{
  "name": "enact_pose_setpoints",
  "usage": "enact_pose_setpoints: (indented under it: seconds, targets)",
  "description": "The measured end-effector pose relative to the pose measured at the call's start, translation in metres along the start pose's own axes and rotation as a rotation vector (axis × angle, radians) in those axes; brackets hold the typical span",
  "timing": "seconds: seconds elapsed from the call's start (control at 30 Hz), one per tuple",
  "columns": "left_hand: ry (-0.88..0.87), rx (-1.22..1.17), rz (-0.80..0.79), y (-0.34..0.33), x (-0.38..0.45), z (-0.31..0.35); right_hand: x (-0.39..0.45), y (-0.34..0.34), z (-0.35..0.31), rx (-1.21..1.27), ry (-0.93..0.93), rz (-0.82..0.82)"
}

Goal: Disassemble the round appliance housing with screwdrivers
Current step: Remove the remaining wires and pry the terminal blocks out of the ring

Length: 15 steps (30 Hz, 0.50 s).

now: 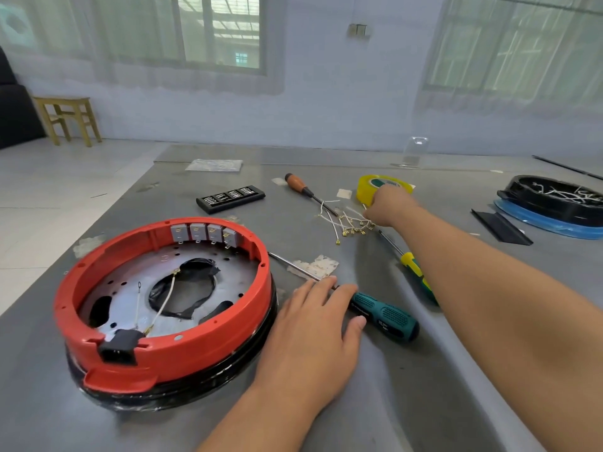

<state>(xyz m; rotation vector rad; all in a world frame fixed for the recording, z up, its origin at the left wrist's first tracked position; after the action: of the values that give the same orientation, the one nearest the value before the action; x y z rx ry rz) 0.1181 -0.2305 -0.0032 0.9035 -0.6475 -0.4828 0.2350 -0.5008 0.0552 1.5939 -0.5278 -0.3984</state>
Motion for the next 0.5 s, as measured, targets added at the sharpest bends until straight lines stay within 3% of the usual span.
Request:
enact_pose_setpoints:
  seconds: [0.2,0.3,0.5]
  targets:
    - [-0.003,-0.006,0.007,0.001,-0.001,0.001,-0.040,-0.029,-0.060,-0.105,0.426,-0.118]
    - [-0.005,-0.002,0.009,0.000,-0.001,0.001,-0.045,-0.045,-0.061,-0.197,0.443,-0.146]
    - [-0.008,0.000,0.013,-0.001,0.002,-0.001,-0.042,-0.047,-0.052,-0.155,0.397,-0.117]
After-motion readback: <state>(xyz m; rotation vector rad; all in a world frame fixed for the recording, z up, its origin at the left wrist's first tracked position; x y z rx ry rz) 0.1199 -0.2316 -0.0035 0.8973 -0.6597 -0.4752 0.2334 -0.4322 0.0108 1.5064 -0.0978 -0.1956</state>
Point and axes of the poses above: each hand's wrist, its own x-axis towards the middle knuckle, its own y-axis out of the back of the hand, z = x × y, the point moved 10 cm from there along x, towards the middle knuckle, and after that the axes turned 4 degrees about y, right-handed, at the moved point
